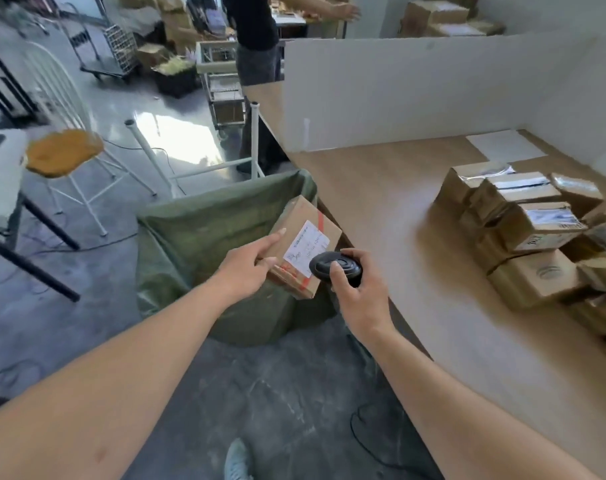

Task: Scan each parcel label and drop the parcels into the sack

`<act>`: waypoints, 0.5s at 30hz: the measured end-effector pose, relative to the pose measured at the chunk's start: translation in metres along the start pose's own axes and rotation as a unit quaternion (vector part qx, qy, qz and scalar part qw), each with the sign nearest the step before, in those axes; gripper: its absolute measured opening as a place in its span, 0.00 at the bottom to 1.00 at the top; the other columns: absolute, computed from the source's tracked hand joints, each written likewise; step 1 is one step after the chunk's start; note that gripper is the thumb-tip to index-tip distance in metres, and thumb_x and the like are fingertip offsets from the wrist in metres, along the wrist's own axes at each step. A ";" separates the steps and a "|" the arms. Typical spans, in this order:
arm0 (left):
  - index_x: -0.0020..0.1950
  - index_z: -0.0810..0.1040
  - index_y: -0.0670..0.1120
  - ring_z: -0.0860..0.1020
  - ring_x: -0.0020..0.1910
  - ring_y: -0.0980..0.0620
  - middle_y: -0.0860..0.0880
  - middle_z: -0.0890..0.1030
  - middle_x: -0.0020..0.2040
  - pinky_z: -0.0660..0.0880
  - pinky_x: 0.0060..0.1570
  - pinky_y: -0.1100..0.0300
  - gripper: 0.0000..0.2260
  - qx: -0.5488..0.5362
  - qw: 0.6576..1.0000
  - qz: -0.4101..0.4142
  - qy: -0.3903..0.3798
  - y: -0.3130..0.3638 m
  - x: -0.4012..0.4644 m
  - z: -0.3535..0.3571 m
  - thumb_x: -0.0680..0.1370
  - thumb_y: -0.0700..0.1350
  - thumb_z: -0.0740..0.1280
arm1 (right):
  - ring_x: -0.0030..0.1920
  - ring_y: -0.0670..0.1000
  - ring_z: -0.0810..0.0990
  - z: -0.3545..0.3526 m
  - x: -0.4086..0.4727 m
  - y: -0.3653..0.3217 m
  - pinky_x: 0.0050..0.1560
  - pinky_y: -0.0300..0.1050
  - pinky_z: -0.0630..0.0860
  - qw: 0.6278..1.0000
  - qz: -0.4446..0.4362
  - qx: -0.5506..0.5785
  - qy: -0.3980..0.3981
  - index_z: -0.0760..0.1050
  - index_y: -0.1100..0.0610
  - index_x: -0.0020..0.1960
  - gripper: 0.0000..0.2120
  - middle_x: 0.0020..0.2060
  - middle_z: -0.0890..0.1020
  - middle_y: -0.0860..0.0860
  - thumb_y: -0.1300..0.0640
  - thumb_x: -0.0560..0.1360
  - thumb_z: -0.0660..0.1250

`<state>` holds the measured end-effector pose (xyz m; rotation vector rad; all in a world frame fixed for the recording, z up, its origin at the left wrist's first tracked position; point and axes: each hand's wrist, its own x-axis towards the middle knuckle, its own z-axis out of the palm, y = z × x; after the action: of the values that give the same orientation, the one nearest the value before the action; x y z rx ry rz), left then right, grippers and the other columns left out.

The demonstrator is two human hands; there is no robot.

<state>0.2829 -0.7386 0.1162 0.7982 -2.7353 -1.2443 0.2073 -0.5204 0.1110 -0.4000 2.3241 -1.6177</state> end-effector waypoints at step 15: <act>0.77 0.64 0.74 0.75 0.57 0.50 0.50 0.73 0.60 0.70 0.55 0.57 0.24 0.148 0.986 -0.039 -0.062 -0.158 0.127 -0.095 0.87 0.49 0.62 | 0.52 0.40 0.84 0.165 0.091 -0.006 0.50 0.36 0.79 0.996 0.078 -0.007 -0.034 0.73 0.38 0.68 0.14 0.55 0.83 0.39 0.43 0.84 0.69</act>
<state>0.2643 -0.9500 0.0453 0.8861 -3.0651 -0.9379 0.1865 -0.6990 0.0551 -0.2649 2.2582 -1.4923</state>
